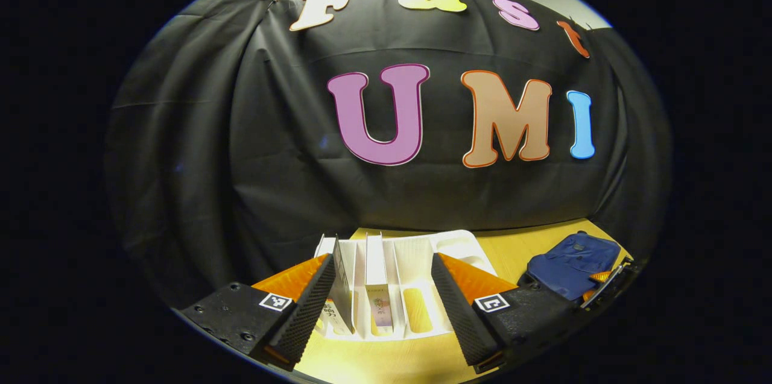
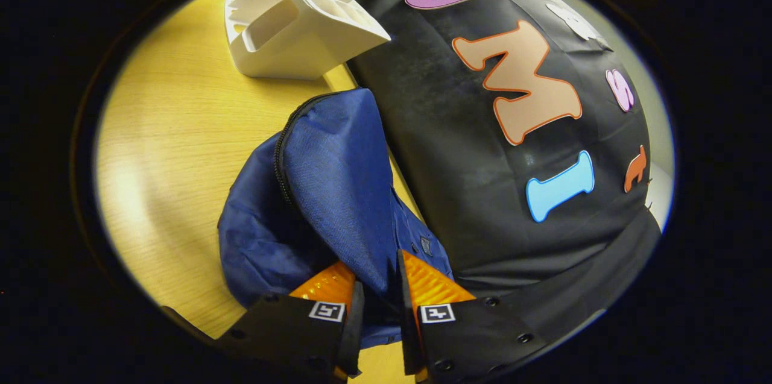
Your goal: Open the schoolbag, grab two books from the bookshelf and put them into the schoolbag.
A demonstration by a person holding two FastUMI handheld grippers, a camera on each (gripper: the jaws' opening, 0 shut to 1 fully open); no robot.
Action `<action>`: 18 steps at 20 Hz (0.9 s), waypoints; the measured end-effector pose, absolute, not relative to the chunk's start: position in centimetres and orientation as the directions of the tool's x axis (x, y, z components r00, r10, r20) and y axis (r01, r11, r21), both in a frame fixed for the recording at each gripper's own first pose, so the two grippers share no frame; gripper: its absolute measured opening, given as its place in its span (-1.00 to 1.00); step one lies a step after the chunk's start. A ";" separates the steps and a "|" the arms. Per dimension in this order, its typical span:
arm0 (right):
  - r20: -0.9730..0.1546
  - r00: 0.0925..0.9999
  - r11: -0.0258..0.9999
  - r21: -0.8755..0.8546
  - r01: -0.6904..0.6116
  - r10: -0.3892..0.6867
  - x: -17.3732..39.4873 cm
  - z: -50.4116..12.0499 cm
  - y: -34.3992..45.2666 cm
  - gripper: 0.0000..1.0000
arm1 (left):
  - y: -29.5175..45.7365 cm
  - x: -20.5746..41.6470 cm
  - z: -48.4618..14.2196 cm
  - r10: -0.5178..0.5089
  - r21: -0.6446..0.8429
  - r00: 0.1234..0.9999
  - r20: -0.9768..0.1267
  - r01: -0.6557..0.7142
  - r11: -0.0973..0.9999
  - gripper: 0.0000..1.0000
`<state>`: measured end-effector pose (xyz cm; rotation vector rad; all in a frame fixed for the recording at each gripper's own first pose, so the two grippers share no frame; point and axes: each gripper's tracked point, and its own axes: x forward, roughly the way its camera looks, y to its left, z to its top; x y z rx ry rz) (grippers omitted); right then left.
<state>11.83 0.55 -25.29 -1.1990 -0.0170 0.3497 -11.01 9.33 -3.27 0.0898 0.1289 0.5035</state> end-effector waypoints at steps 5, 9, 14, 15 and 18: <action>-0.171 0.947 0.356 -0.896 -0.265 0.273 12.1 -23.6 0.5 -0.81 | 9.8 -10.5 -3.0 0.479 0.106 0.871 -0.111 -0.469 0.877 0.87; -0.223 0.938 0.404 -0.858 -0.318 0.266 12.2 -23.2 0.3 -0.89 | 11.0 -9.9 -3.4 0.483 0.059 0.863 -0.146 -0.480 0.875 0.82; -0.223 0.940 0.461 -0.827 -0.323 0.258 12.8 -21.6 0.0 -0.89 | 13.6 -8.5 -4.1 0.482 0.028 0.844 -0.236 -0.490 0.871 0.87; -0.223 0.941 0.470 -0.822 -0.322 0.255 12.9 -21.4 -0.1 -0.92 | 14.1 -8.1 -4.2 0.479 0.024 0.841 -0.253 -0.489 0.872 0.88; -0.225 0.941 0.472 -0.820 -0.323 0.252 13.0 -20.7 -0.3 -0.89 | 14.9 -6.3 -4.5 0.437 0.032 0.844 -0.312 -0.450 0.892 0.87</action>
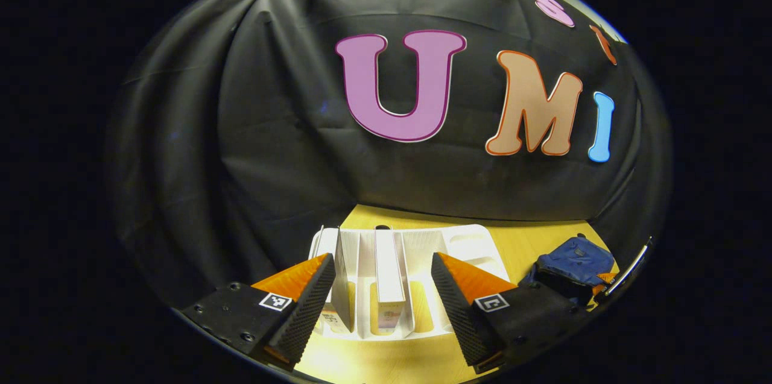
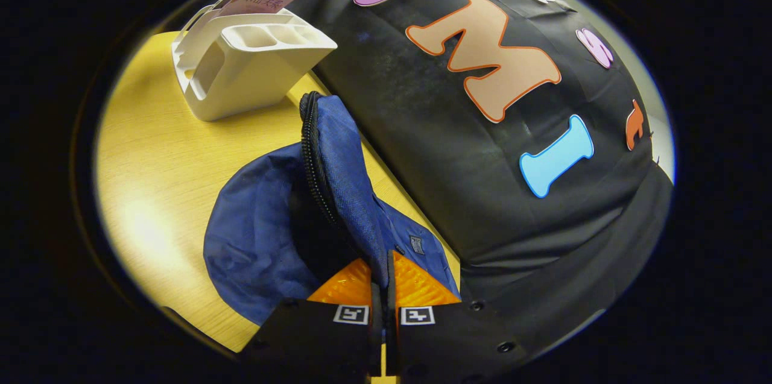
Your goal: Open the schoolbag, grab two books from the bookshelf and put them into the schoolbag.
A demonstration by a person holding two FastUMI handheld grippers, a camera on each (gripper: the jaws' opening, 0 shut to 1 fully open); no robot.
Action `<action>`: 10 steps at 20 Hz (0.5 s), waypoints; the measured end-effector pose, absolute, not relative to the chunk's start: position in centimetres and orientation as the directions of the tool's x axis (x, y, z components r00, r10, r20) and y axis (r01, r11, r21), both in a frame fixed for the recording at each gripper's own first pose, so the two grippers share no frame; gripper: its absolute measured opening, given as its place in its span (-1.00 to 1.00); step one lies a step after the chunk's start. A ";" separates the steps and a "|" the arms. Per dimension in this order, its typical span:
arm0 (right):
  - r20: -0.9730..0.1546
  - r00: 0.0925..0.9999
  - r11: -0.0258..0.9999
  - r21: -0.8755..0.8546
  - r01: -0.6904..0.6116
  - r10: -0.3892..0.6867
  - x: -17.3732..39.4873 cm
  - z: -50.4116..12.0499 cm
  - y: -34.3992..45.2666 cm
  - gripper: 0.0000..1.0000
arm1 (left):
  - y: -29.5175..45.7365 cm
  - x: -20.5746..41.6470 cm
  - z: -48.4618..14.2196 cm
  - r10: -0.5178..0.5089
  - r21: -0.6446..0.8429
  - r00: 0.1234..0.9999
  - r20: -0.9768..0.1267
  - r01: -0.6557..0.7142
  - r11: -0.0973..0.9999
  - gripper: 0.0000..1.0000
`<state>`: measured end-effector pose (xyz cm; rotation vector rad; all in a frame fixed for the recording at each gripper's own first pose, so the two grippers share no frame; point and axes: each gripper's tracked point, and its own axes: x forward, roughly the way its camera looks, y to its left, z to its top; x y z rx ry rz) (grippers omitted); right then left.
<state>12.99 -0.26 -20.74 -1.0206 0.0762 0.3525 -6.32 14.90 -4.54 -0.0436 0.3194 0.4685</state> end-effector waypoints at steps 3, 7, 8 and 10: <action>-0.229 0.941 0.487 -0.811 -0.325 0.248 13.2 -20.0 -0.4 -0.89 | 15.2 -4.1 -4.6 0.357 0.047 0.846 -0.397 -0.369 0.928 0.79; -0.222 0.947 0.546 -0.776 -0.316 0.232 13.8 -18.5 -0.9 -0.89 | 15.2 -2.7 -6.3 0.257 -0.001 0.767 -0.588 -0.318 0.948 0.84; -0.217 0.949 0.559 -0.769 -0.310 0.228 14.0 -18.0 -1.2 -0.89 | 15.2 -2.5 -7.0 0.234 -0.012 0.738 -0.632 -0.312 0.950 0.84; -0.213 0.951 0.579 -0.757 -0.304 0.222 14.3 -17.3 -1.5 -0.89 | 15.4 -2.2 -8.1 0.203 -0.011 0.680 -0.705 -0.297 0.955 0.81</action>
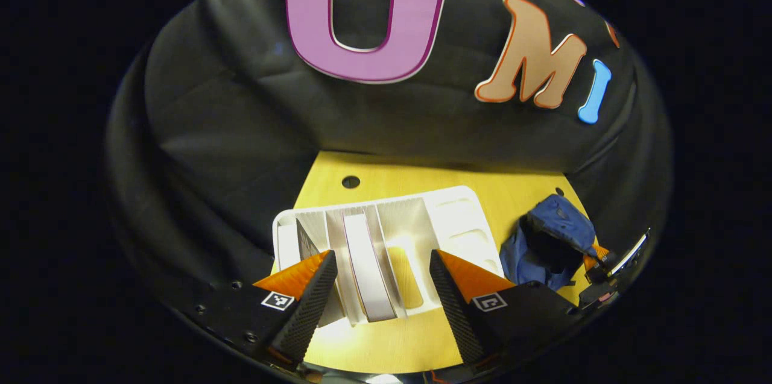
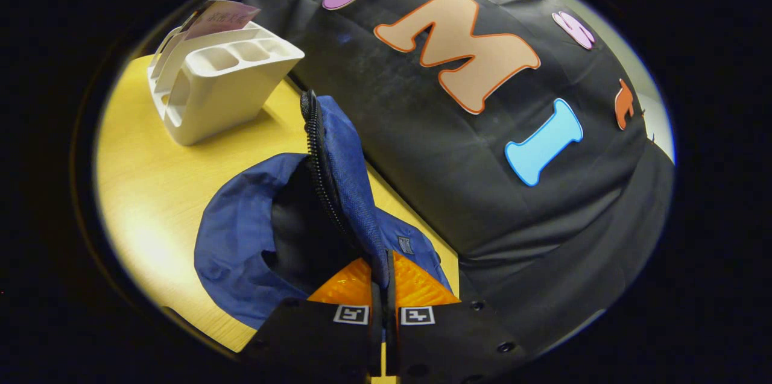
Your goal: Open the schoolbag, grab two books from the bookshelf and put them into the schoolbag.
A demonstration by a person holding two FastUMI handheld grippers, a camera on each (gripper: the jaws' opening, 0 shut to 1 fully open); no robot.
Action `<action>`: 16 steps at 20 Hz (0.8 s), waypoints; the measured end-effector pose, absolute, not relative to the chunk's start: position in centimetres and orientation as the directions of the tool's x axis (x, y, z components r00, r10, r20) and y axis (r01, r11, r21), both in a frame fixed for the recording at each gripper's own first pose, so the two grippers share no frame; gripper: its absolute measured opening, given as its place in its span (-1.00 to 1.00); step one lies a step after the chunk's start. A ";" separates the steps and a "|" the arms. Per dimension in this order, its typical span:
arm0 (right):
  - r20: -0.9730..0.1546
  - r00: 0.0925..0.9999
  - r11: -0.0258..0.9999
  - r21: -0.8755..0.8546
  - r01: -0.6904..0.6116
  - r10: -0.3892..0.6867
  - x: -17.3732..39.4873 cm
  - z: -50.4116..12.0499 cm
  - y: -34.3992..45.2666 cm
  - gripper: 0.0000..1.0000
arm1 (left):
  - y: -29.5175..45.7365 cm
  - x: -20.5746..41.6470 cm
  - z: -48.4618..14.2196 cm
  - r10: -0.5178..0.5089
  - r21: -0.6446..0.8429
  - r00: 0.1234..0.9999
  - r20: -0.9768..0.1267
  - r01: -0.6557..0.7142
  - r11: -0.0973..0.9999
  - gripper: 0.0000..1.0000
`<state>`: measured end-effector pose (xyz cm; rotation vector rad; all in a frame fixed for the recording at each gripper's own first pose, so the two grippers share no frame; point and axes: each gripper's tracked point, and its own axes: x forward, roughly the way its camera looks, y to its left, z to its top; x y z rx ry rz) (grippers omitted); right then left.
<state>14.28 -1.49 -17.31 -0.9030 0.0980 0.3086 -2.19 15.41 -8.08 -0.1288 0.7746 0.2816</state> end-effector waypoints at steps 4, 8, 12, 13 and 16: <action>-0.215 0.952 0.618 -0.725 -0.305 0.218 14.5 -16.2 -1.9 -0.92 | 15.7 -2.4 -10.3 0.169 0.002 0.534 -0.828 -0.298 0.955 0.77; -0.233 0.947 0.654 -0.685 -0.322 0.222 14.7 -15.6 -2.4 -0.89 | 16.1 -3.0 -12.3 0.134 -0.012 0.412 -0.901 -0.333 0.943 0.72; -0.241 0.944 0.667 -0.668 -0.330 0.226 15.0 -15.2 -2.6 -0.89 | 16.3 -3.1 -14.2 0.104 -0.029 0.335 -0.936 -0.369 0.929 0.64; -0.244 0.943 0.671 -0.663 -0.332 0.226 15.0 -15.1 -2.6 -0.89 | 16.4 -3.0 -14.5 0.103 -0.026 0.323 -0.941 -0.372 0.928 0.67; -0.253 0.940 0.676 -0.654 -0.340 0.227 15.0 -15.1 -2.7 -0.87 | 16.3 -2.7 -15.5 0.082 -0.035 0.291 -0.953 -0.375 0.926 0.46</action>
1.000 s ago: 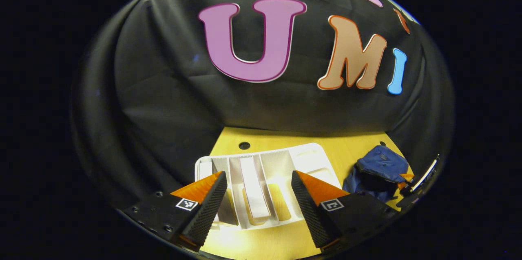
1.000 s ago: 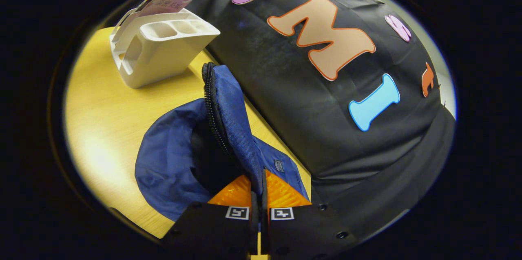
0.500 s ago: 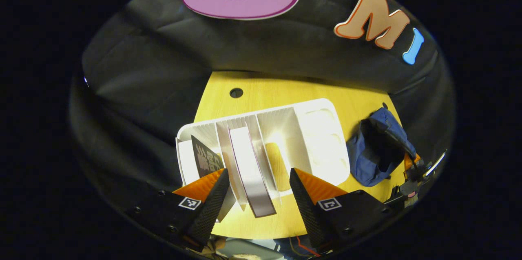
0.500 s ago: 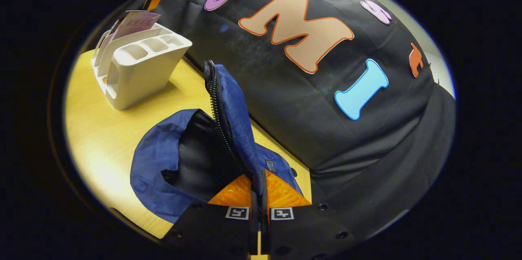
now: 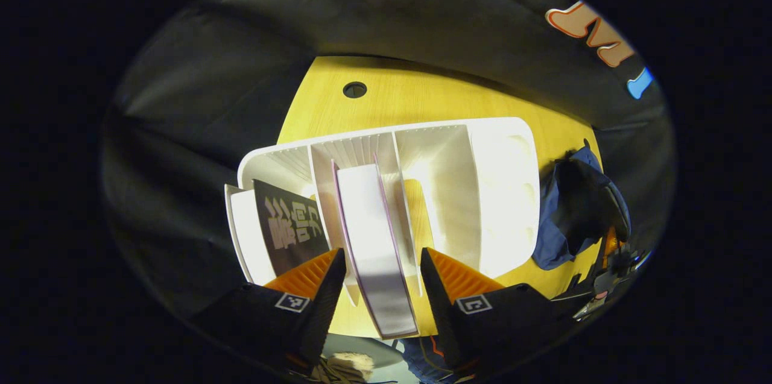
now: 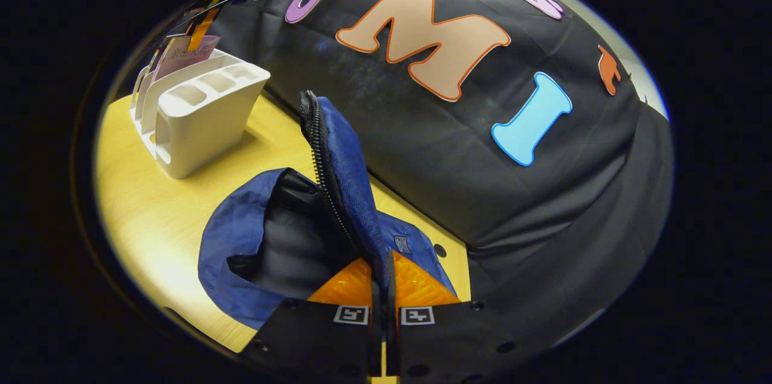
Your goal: Open the schoolbag, grab two books from the bookshelf and put them into the schoolbag.
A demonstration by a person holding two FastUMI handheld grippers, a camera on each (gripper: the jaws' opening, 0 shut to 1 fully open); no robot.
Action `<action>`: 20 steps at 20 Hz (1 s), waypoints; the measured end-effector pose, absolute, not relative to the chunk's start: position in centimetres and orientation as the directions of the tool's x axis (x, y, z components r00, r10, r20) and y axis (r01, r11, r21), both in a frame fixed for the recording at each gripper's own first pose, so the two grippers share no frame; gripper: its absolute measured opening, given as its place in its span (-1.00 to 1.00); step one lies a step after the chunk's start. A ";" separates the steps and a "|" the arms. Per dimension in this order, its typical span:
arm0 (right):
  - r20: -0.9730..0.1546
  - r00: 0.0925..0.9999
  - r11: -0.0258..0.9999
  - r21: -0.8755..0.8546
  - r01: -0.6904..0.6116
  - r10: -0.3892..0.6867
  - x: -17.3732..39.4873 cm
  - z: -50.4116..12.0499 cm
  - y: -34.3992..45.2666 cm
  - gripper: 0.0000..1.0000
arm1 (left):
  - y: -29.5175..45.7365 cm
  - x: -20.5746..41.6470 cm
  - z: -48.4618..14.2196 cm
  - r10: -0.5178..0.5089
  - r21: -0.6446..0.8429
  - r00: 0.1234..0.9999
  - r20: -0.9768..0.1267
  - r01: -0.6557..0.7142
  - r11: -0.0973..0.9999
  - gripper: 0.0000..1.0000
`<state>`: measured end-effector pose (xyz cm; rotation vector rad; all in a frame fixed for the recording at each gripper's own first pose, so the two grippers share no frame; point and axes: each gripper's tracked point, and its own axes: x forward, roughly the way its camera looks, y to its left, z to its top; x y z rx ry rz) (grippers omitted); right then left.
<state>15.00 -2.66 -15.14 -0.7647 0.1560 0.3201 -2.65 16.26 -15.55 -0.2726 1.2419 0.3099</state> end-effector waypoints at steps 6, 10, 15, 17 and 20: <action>-0.259 0.939 0.677 -0.651 -0.343 0.227 14.9 -15.0 -2.6 -0.89 | 16.8 -2.3 -17.0 0.084 -0.018 0.232 -0.969 -0.405 0.914 -0.05; -0.258 0.939 0.680 -0.649 -0.342 0.226 14.9 -15.1 -2.6 -0.89 | 16.9 -2.7 -17.5 0.079 -0.007 0.179 -0.981 -0.436 0.900 -0.22; -0.258 0.939 0.676 -0.653 -0.342 0.226 14.7 -15.1 -2.5 -0.89 | 16.7 -3.4 -17.2 0.068 -0.011 0.154 -0.986 -0.465 0.885 -0.33; -0.258 0.939 0.676 -0.653 -0.342 0.226 14.7 -15.1 -2.6 -0.89 | 16.7 -3.6 -16.7 0.074 -0.016 0.172 -0.982 -0.471 0.882 -0.36; -0.257 0.939 0.677 -0.651 -0.342 0.227 14.6 -15.1 -2.7 -0.87 | 16.3 -4.5 -15.2 0.072 -0.019 0.178 -0.981 -0.463 0.886 -0.37</action>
